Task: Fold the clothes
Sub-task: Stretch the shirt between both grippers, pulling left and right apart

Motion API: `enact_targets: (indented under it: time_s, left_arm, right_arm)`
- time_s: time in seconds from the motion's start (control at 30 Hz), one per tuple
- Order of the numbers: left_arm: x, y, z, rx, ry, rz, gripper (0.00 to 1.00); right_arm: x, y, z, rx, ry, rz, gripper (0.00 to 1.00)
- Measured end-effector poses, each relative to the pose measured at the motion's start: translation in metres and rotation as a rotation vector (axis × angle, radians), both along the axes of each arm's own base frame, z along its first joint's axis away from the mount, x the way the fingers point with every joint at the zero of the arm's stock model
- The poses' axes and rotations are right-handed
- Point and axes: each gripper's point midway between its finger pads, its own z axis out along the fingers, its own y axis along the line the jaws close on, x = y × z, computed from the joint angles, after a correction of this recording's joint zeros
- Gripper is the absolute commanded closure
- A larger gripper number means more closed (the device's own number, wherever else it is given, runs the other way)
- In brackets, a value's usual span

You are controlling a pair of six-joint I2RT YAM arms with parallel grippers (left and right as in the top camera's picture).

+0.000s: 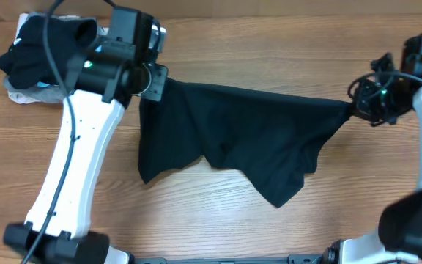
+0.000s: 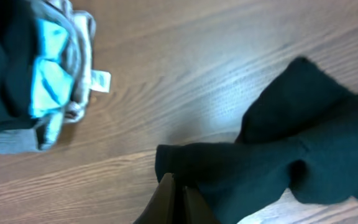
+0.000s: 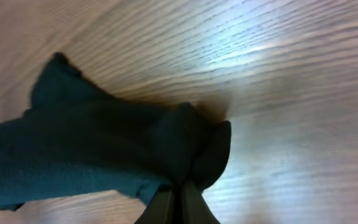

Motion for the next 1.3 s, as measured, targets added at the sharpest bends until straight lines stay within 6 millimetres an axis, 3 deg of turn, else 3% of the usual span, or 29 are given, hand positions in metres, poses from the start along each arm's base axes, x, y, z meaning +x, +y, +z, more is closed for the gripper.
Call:
enact_targets:
  time_s: [0.23,0.27,0.4,0.5,0.73,0.93,1.13,1.3]
  left_arm:
    - [0.011,-0.01,-0.049,0.038,0.133,-0.016,0.96]
    - [0.012,-0.011,-0.056,0.044,0.151,-0.019,0.96]
    - [0.015,-0.02,-0.077,0.061,0.202,-0.038,0.96]
    - [0.017,-0.027,-0.09,0.07,0.224,-0.051,0.96]
    - [0.019,-0.033,-0.097,0.073,0.232,-0.062,0.96]
    - [0.02,-0.033,-0.096,0.075,0.227,-0.061,0.96]
    - [0.02,-0.033,-0.096,0.075,0.227,-0.061,0.96]
    - [0.02,-0.033,-0.096,0.075,0.227,-0.061,0.96]
  right_arm:
    - [0.04,-0.006,-0.072,0.02,0.062,0.014,0.96]
    - [0.041,-0.006,-0.075,0.019,0.065,0.014,0.96]
    - [0.065,-0.005,-0.097,0.05,0.014,0.019,0.52]
    - [0.069,-0.001,-0.098,0.075,0.0,0.025,0.4]
    - [0.042,0.012,-0.098,0.136,0.116,0.026,0.41]
    - [0.041,0.032,-0.101,0.124,0.126,0.073,0.46]
    - [0.017,0.061,-0.132,0.082,0.232,0.078,0.55]
    - [-0.003,0.06,-0.153,0.053,0.319,-0.007,0.57]
